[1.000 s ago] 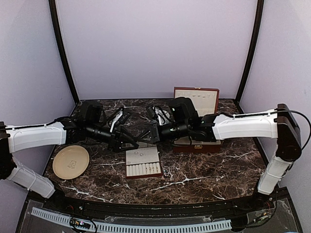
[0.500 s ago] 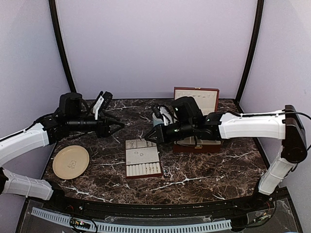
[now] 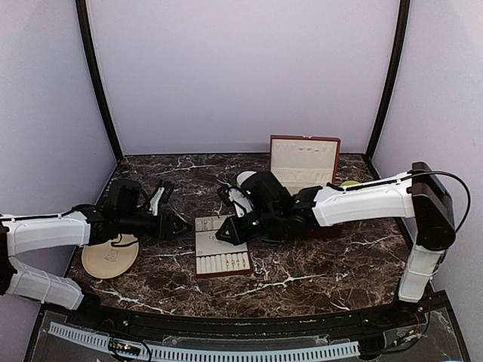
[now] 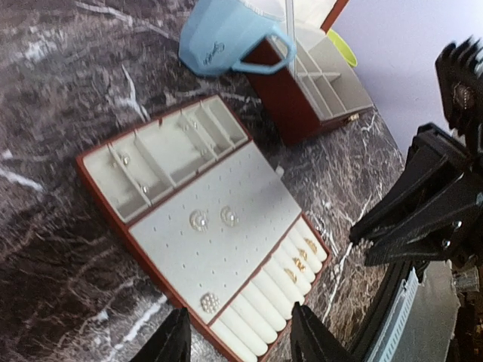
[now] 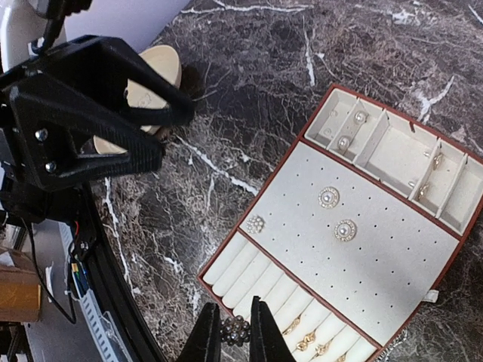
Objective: Organize the mixed jewelry
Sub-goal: Hold the earring holder at the center of the board.
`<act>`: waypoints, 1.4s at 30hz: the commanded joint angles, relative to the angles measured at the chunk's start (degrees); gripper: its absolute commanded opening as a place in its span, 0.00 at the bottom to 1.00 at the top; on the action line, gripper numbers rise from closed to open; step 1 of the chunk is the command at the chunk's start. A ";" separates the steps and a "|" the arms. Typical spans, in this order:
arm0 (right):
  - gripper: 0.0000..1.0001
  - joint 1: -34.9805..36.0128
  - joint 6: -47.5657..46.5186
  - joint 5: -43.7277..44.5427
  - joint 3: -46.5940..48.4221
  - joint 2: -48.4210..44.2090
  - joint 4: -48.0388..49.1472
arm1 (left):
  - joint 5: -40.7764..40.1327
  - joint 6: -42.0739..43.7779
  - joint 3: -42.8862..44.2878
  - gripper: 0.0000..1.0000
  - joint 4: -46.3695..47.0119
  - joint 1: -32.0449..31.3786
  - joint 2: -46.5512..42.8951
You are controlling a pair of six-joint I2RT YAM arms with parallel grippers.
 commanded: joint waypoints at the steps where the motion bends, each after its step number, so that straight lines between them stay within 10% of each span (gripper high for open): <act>1: 0.11 0.75 -1.10 0.84 3.25 2.51 1.60 | 8.11 -7.13 -3.61 0.45 8.20 -0.12 2.96; 42: 0.11 4.38 -4.40 10.71 19.44 19.99 -8.05 | 2.14 -13.96 -5.05 0.26 20.44 0.06 21.87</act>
